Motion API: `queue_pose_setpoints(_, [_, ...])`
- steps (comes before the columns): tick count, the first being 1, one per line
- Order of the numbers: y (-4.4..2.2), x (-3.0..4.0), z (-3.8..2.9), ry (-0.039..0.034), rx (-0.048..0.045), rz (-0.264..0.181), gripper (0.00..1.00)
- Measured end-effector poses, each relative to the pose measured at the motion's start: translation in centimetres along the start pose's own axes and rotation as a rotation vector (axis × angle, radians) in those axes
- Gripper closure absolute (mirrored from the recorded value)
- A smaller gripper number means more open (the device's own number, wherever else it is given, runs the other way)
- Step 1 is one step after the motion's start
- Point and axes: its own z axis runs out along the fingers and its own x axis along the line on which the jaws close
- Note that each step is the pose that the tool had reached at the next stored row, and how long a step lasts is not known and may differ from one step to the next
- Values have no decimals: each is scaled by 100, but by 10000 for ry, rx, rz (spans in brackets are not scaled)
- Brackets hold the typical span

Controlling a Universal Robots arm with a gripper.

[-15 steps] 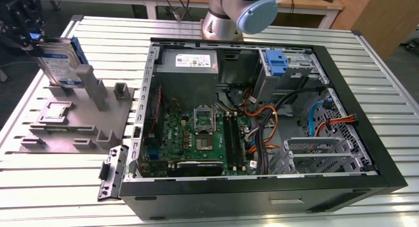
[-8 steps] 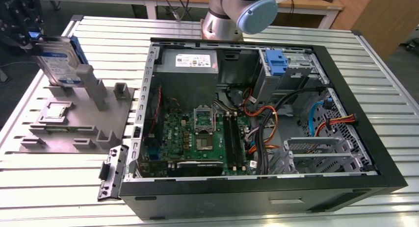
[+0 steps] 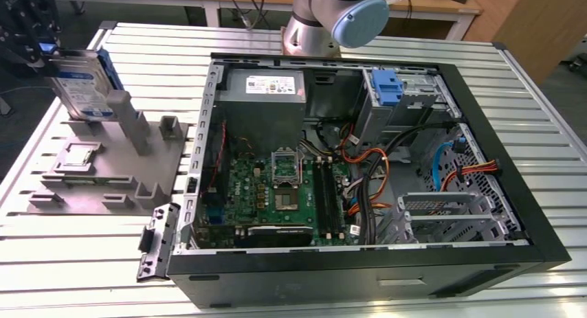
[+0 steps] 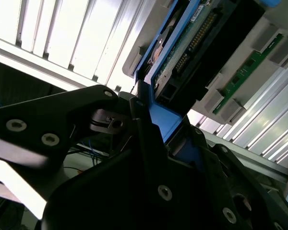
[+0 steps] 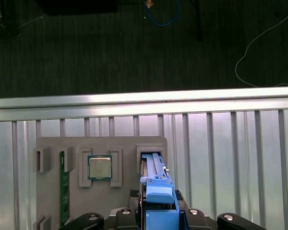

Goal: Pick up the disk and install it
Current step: 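Pick up the disk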

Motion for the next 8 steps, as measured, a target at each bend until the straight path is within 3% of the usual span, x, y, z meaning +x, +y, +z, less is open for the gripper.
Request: queue_pose_setpoints(8, [0,0,-7,0,-1,0,64])
